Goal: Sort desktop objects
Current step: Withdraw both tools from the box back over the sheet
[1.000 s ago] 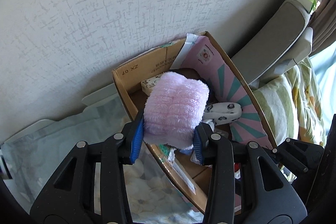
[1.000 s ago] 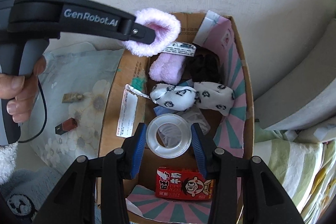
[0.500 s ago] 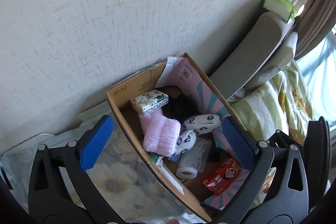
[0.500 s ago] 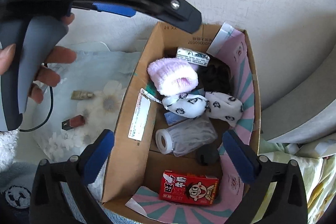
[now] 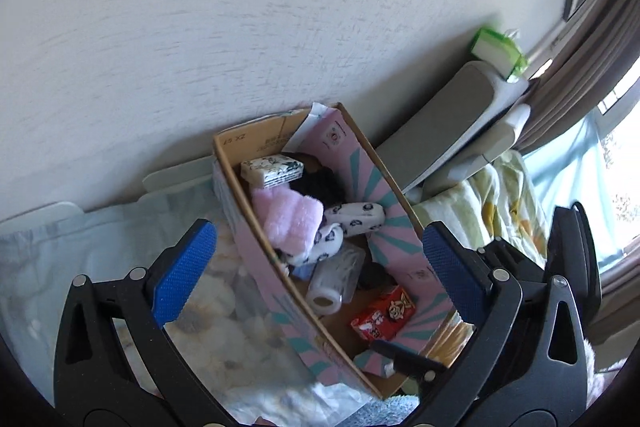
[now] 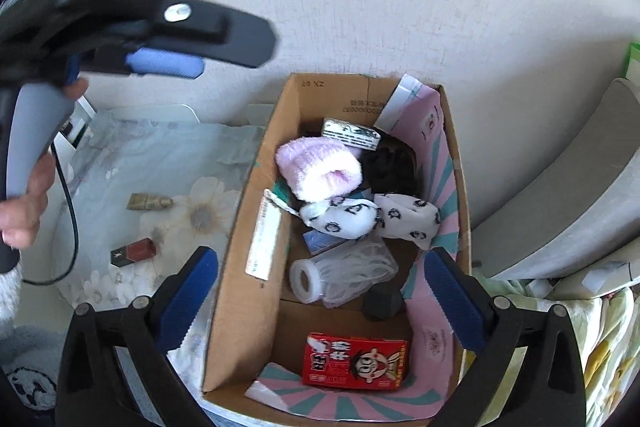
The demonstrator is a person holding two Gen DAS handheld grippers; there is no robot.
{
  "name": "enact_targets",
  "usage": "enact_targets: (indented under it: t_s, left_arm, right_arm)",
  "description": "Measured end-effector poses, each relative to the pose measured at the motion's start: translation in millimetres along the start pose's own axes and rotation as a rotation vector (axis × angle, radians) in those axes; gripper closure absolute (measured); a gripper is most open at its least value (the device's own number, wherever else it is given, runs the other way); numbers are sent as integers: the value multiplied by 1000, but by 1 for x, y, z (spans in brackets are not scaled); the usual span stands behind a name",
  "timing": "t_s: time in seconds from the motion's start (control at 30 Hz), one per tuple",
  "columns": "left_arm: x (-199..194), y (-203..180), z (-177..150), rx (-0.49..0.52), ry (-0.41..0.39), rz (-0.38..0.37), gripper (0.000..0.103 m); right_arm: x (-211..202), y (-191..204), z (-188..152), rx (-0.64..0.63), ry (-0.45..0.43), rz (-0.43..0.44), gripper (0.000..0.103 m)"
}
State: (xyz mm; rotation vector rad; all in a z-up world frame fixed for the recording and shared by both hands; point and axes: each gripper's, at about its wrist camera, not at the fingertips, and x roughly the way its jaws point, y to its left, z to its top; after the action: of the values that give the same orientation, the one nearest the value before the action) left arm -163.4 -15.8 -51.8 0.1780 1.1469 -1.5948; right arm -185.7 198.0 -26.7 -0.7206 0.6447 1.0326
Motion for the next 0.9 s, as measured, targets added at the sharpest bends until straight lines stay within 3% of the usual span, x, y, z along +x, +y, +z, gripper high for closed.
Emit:
enact_targets:
  t_s: [0.17, 0.33, 0.5, 0.67, 0.9]
  left_arm:
    - [-18, 15, -24, 21, -14, 96, 0]
    - [-44, 44, -40, -40, -45, 91, 0]
    - [-70, 66, -54, -63, -86, 132, 0]
    - [-78, 88, -76, -90, -70, 148, 0]
    - [-88, 118, -104, -106, -37, 246, 0]
  right_arm:
    - [-3, 14, 0, -29, -1, -5, 0]
    - [-7, 25, 6, -29, -30, 8, 0]
    - [-11, 35, 15, -11, -42, 67, 0]
    - [-1, 54, 24, -20, 52, 102, 0]
    - [6, 90, 30, -101, 93, 98, 0]
